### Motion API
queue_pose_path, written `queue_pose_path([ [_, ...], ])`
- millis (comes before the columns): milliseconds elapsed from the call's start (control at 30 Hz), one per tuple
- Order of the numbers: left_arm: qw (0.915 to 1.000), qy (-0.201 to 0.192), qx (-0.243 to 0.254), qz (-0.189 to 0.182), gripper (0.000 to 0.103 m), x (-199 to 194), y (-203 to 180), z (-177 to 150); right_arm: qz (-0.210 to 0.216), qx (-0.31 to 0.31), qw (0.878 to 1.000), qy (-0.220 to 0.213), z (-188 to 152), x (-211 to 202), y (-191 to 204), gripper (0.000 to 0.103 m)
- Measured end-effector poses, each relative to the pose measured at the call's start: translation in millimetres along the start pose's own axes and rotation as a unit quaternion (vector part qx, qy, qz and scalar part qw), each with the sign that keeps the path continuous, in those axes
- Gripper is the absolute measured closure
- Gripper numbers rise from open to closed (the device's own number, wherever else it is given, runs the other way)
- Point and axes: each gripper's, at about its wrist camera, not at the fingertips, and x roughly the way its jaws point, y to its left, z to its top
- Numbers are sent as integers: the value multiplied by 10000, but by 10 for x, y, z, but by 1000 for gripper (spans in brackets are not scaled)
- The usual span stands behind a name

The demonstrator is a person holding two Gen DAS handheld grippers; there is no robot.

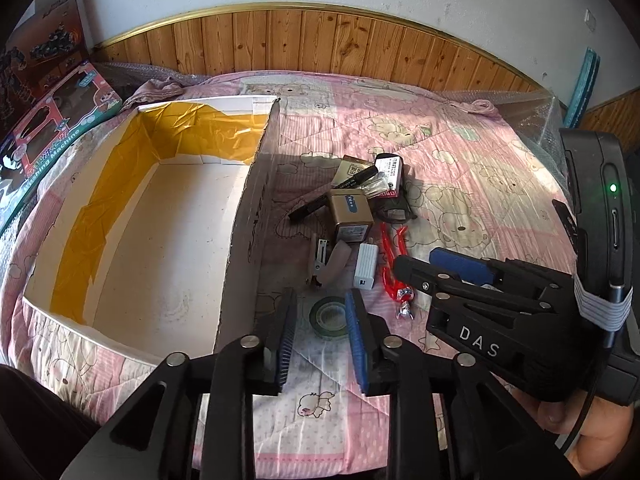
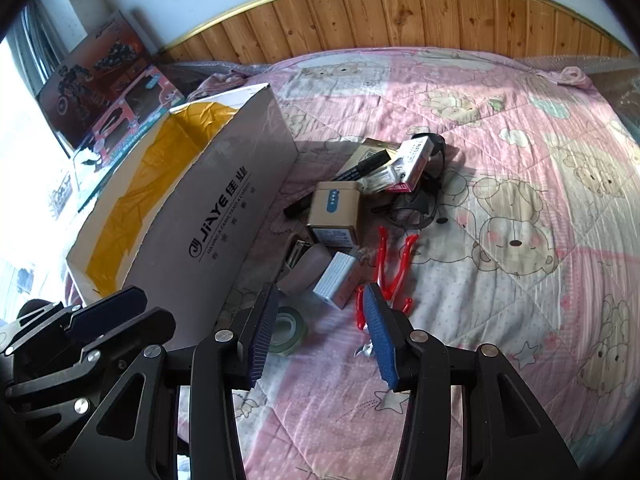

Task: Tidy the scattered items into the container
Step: 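Grasp the white plug charger with the left tool while the right tool grasps the red toy figure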

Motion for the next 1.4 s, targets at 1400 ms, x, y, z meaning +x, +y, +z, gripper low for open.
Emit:
queue_pose_path([
  [1400,9919,670,235,-1053,60,1460,-276,275,-244,541,9929,1031,18,701,-873,56],
])
